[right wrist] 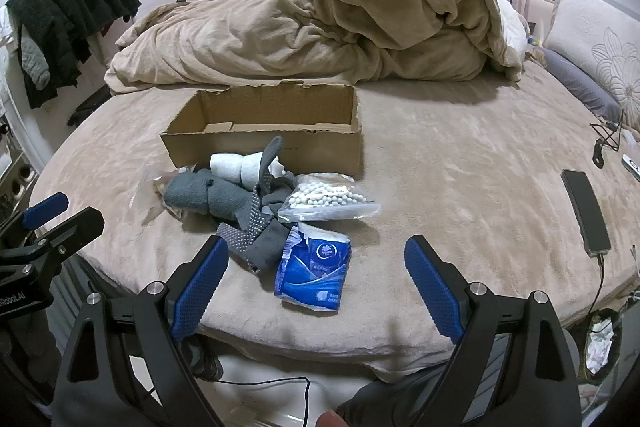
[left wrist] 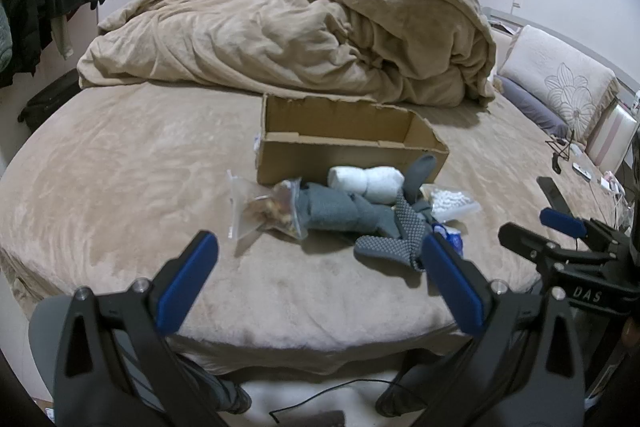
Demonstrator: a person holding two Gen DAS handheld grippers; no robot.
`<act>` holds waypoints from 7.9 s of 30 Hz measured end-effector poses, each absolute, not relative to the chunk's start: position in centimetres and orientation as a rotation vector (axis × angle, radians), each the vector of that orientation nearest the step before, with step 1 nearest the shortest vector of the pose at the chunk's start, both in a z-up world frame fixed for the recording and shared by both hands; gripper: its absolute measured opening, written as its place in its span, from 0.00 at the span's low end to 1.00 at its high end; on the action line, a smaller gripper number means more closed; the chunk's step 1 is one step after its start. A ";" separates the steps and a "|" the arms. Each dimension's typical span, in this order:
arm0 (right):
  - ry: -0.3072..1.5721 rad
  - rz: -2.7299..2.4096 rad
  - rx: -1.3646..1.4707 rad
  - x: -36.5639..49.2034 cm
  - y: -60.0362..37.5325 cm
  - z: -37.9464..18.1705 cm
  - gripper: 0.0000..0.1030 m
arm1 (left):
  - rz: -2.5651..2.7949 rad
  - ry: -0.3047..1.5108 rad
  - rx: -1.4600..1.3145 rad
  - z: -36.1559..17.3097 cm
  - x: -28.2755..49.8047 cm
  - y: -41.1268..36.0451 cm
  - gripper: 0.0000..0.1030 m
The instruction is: Organize objects
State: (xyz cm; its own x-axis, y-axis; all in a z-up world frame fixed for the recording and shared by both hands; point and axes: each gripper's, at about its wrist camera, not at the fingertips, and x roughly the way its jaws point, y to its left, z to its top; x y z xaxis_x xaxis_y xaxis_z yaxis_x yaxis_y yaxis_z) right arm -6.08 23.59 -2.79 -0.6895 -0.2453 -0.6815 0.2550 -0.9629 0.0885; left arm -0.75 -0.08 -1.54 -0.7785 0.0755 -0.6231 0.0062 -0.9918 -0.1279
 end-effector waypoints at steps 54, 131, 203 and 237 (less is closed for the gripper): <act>0.019 -2.661 1.073 -6.2 23.6 -2.8 0.89 | 2.922 -0.188 -1.014 -1.3 -0.8 -0.3 1.00; -0.117 -2.674 1.142 -10.0 26.9 -6.9 0.30 | 2.941 -0.259 -1.080 -5.1 -7.5 -5.7 0.51; -0.058 -2.643 0.770 -15.0 25.3 2.4 0.68 | 2.821 -0.280 -0.820 4.7 -11.7 1.6 0.91; -0.035 -2.529 0.917 -12.5 26.4 -3.6 0.68 | 2.642 -0.268 -1.190 -9.6 -10.2 7.1 0.81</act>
